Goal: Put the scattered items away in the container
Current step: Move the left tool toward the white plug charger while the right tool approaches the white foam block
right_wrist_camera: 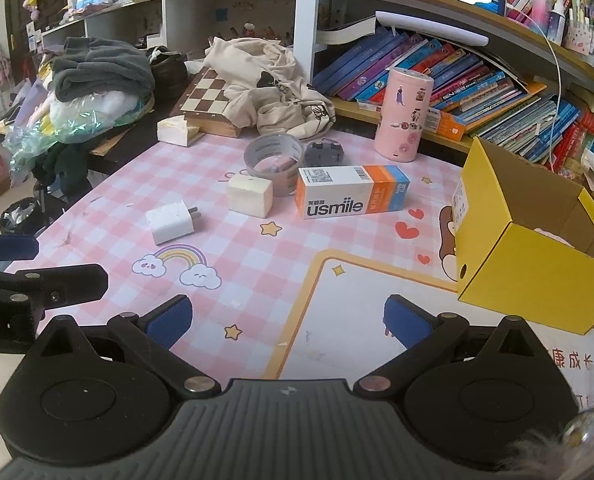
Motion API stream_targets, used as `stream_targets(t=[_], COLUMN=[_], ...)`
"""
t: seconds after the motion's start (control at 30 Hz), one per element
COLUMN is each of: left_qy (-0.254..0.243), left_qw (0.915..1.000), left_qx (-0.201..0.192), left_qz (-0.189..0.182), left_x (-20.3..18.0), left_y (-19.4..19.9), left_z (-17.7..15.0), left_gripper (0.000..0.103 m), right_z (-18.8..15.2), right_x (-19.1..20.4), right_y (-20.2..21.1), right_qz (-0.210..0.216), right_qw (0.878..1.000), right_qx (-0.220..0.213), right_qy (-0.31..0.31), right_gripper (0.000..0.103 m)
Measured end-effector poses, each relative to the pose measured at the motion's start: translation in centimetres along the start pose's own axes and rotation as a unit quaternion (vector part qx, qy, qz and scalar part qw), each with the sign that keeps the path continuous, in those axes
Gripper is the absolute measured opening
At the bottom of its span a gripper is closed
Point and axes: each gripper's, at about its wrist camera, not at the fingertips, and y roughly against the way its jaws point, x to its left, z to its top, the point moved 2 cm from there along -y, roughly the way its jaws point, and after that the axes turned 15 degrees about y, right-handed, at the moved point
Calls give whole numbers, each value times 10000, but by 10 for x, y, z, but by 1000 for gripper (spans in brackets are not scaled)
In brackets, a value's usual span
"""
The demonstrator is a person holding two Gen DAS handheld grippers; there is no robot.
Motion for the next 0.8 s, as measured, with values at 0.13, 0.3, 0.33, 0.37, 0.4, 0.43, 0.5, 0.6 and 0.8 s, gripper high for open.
stream_targets(t=[0.13,0.3,0.33,0.37,0.4,0.43,0.5,0.6,0.8], left_qy=[3,3,15,29,45,60,82,106,133], left_qw=[10000,9999,9999,9998,9998,9997,9996,9993,9986], left_qx=[0,11,17,24,35,49,94,153,191], left_qz=[49,146,168,189,209,229,266,314,474], left_x=[-2,-3,-3,-3,-3,-4,-4,-5,-4], left_y=[-6,-17,-19,-22,-25,-27,-34,-43,-63], left_z=[3,9,10,11,12,13,15,17,26], left_gripper=[96,96,96,96,96,96,96,96,96], right_z=[1,6,8,10,11,12,14,16,20], right_x=[-5,-14,-16,-17,-19,-21,-24,-29,-42], right_y=[-7,-21,-23,-27,-30,-33,-40,-52,-77], right_qz=[27,93,103,114,124,136,173,222,278], right_qw=[10000,9999,9999,9999,9999,9999,9998,9996,9992], right_qx=[7,15,16,17,23,36,80,154,291], right_qy=[-11,-64,-64,-60,-55,-48,-41,-49,-70], right_gripper=[103,103,103,103,103,103,103,103,103])
